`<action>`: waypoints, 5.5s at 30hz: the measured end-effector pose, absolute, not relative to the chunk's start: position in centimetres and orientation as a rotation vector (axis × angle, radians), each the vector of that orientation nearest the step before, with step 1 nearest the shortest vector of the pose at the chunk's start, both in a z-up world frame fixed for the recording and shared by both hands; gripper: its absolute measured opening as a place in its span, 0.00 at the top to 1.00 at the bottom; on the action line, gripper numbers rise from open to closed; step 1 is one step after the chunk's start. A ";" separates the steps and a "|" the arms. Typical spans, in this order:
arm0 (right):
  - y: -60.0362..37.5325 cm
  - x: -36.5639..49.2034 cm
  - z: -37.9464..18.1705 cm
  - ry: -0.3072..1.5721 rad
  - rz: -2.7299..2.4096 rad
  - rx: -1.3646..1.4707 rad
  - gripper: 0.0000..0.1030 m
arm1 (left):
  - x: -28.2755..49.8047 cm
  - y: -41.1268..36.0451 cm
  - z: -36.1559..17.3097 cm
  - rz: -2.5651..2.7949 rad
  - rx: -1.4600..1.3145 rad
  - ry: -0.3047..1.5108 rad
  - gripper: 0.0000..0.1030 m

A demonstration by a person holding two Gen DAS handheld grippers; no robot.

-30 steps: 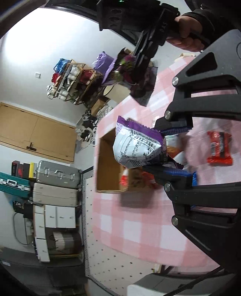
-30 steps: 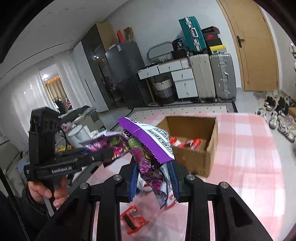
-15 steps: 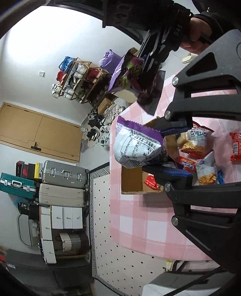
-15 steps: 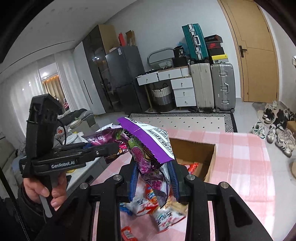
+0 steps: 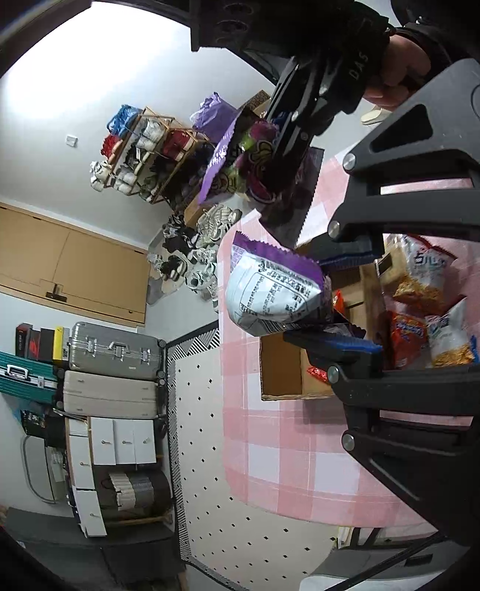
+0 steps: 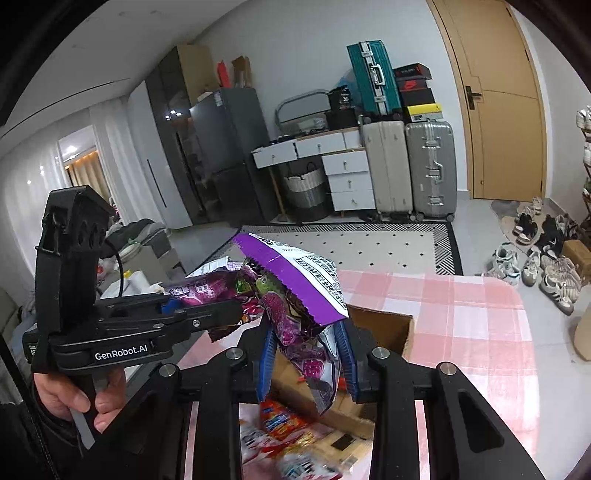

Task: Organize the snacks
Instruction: 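Open both grippers over the box to drop the two bags inside, then withdraw both tools from the box back toward the remaining snacks, then grasp the red wafer pack with the left gripper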

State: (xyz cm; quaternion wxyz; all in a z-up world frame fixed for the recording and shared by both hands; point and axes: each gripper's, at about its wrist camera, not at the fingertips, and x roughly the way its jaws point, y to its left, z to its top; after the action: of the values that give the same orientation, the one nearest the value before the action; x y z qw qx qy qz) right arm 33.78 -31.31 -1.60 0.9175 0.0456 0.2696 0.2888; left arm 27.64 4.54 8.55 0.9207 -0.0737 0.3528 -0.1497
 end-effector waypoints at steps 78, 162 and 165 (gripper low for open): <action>-33.6 23.2 -2.1 0.456 0.551 0.105 0.06 | 17.1 3.9 5.9 -0.209 -0.118 0.671 0.01; -35.4 14.2 -15.0 0.649 0.529 0.170 0.01 | 9.5 2.1 -16.7 -0.257 -0.139 0.944 0.54; -35.3 14.6 -15.4 0.664 0.535 0.177 0.01 | 9.2 2.5 -16.2 -0.262 -0.150 0.936 0.54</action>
State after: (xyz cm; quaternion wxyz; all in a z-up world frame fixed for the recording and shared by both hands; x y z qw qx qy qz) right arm 14.57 -35.27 -15.42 0.9067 0.0856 0.3217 0.2592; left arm 9.24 2.46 -16.17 0.8814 -0.0719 0.4495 -0.1260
